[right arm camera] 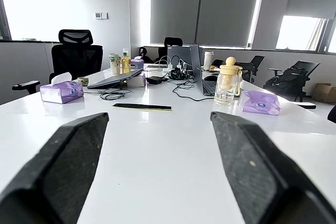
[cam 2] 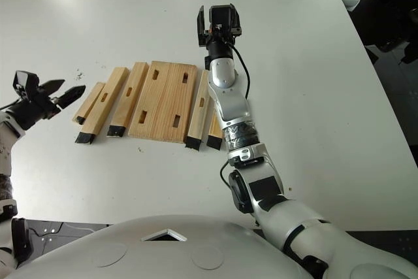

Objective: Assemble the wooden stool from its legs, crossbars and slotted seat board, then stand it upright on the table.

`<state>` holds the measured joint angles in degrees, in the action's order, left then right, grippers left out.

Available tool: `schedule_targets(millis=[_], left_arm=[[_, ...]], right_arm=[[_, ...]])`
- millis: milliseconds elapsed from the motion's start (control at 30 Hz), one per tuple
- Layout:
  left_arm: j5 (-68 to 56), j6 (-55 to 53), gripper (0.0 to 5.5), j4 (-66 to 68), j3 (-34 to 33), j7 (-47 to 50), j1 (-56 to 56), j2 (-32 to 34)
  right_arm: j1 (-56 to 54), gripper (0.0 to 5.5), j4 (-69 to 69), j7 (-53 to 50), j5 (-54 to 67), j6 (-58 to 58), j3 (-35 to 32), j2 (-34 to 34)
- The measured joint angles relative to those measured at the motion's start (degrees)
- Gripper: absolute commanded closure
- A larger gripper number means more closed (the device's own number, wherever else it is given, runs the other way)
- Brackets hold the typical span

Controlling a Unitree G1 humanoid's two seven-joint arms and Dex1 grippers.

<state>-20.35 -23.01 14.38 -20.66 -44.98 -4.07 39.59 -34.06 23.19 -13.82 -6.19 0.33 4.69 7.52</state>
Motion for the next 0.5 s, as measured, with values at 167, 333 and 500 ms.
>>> schedule_targets(millis=[167,333,500], left_arm=[[1.68,2.93,1.74,4.55,0.99,-1.68,0.11,0.91],[1.84,4.92,1.74,4.77,2.17,-4.44,1.44,1.0],[2.79,5.4,1.74,5.25,2.79,-5.12,3.09,1.85]], right_arm=[[0.02,1.92,0.14,-0.08,-1.26,-0.51,0.86,0.03],[0.69,1.92,0.1,-0.07,-1.44,-0.53,1.44,0.12],[2.01,1.92,-0.18,-0.11,-1.46,-0.53,1.66,0.34]])
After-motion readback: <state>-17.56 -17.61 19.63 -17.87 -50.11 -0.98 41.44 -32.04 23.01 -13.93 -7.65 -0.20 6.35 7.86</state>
